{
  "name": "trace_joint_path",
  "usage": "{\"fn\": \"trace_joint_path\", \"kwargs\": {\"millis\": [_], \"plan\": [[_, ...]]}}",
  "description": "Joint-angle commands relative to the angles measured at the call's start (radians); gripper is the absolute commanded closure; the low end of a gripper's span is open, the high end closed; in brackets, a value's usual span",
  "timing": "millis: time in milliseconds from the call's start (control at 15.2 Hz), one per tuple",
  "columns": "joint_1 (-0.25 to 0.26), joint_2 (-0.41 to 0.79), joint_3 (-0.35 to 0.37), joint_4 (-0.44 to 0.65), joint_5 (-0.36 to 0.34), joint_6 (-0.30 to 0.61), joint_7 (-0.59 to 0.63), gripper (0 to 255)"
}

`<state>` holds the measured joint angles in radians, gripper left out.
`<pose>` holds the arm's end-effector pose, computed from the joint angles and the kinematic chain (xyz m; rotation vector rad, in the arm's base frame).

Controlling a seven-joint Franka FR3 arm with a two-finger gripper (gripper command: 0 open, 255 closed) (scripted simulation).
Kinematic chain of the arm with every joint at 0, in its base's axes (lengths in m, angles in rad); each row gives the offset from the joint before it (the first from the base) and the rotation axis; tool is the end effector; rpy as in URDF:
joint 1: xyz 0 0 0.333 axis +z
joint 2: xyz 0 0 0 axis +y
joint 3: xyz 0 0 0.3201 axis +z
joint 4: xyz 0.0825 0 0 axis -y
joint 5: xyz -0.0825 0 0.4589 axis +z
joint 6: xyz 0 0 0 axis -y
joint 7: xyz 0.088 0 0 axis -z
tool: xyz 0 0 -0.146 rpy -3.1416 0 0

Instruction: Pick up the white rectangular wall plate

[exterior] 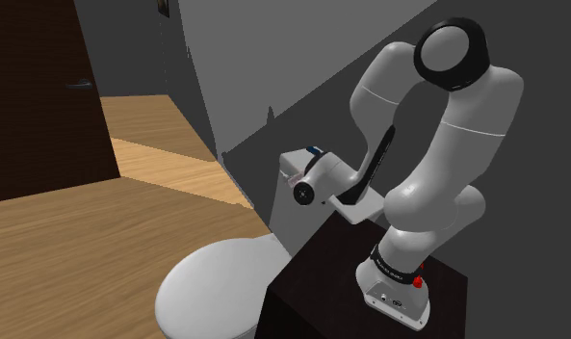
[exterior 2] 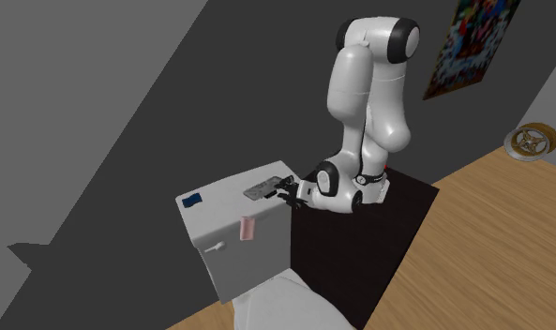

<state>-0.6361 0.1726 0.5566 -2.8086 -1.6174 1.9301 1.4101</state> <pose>0.3158 -0.1090 0.0628 2.0056 -0.0153 0.0521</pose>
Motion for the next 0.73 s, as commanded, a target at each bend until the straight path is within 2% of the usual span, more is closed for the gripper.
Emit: {"fn": "trace_joint_path", "kwargs": {"millis": [0,660], "plan": [[-0.003,-0.051,0.009,-0.017,0.025,0.024,-0.027,255],[0.004,-0.293,0.019,-0.075,0.149,0.139,-0.193,255]]}}
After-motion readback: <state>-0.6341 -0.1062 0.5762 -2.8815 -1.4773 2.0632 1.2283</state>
